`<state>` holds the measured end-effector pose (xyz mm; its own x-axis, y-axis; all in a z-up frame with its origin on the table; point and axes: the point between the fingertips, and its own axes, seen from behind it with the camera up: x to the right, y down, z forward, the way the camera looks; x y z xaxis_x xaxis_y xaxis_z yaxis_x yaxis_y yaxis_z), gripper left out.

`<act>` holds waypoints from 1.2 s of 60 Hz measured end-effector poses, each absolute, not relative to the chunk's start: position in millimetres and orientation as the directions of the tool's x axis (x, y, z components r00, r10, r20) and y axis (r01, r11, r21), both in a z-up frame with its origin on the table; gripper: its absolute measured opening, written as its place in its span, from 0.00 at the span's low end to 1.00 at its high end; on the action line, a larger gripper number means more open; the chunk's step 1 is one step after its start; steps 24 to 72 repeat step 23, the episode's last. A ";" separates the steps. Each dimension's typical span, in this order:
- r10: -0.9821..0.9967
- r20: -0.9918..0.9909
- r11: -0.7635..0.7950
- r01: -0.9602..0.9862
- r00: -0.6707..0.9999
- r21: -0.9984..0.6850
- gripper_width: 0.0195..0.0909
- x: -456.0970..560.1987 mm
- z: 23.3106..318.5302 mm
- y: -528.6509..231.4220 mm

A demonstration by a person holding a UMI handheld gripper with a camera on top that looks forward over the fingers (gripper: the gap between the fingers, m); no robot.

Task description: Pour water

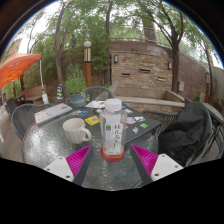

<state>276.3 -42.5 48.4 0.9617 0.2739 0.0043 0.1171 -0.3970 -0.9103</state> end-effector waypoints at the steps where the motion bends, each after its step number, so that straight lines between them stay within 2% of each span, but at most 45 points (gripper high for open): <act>1: 0.260 0.007 -0.404 0.115 0.966 -0.907 0.89 275.6 51.1 -51.2; 11: 0.141 -0.011 -0.442 0.053 0.990 -0.895 0.89 262.6 95.2 -139.3; 23: 0.056 -0.053 -0.447 -0.022 0.997 -0.894 0.89 212.3 161.9 -242.0; 72: 0.056 -0.053 -0.447 -0.022 0.997 -0.894 0.89 212.3 161.9 -242.0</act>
